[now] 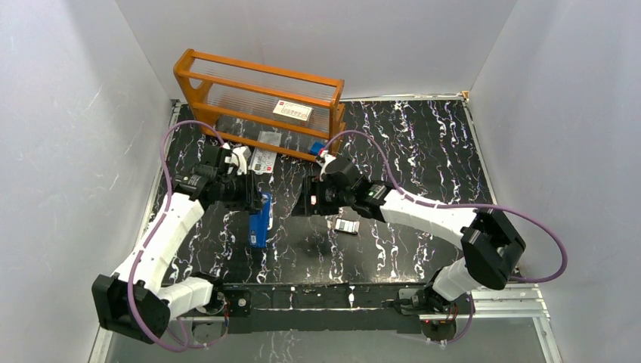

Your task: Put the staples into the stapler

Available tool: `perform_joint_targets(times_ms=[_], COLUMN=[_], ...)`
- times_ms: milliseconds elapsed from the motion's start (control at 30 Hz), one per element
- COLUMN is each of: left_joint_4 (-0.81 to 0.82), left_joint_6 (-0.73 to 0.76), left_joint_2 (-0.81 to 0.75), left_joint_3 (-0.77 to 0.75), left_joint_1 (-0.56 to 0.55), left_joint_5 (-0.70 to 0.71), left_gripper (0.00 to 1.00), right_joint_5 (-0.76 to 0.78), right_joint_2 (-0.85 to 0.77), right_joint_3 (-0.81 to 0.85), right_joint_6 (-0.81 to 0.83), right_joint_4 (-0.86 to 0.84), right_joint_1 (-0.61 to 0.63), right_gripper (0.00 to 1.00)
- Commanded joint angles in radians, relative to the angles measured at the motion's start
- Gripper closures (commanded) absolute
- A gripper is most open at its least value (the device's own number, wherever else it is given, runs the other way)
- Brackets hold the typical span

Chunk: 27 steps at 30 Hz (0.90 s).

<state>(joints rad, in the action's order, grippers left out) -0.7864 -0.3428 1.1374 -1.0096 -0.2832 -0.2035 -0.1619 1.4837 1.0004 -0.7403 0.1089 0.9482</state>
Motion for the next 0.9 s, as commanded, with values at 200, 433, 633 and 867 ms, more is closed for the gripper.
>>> perform_joint_targets(times_ms=[200, 433, 633, 867], left_joint_4=[0.245, 0.283, 0.334, 0.394], left_joint_6=[0.176, 0.279, 0.319, 0.331], left_joint_2=[-0.042, 0.077, 0.09, 0.045], left_joint_3=[0.0, -0.061, -0.058, -0.002], left_joint_1=[-0.042, -0.159, -0.174, -0.181], left_joint_5=[-0.456, -0.371, -0.386, -0.445], left_gripper=[1.0, 1.0, 1.0, 1.0], right_joint_5=[-0.129, -0.172, -0.109, -0.23], right_joint_2=[-0.023, -0.051, -0.043, -0.024], right_joint_3=[0.128, 0.109, 0.109, 0.078], right_joint_6=[-0.072, -0.039, -0.007, 0.029], right_joint_4=[-0.048, -0.039, 0.076, 0.029], right_joint_1=[-0.1, -0.164, -0.18, -0.182], right_gripper=[0.32, 0.45, 0.55, 0.43])
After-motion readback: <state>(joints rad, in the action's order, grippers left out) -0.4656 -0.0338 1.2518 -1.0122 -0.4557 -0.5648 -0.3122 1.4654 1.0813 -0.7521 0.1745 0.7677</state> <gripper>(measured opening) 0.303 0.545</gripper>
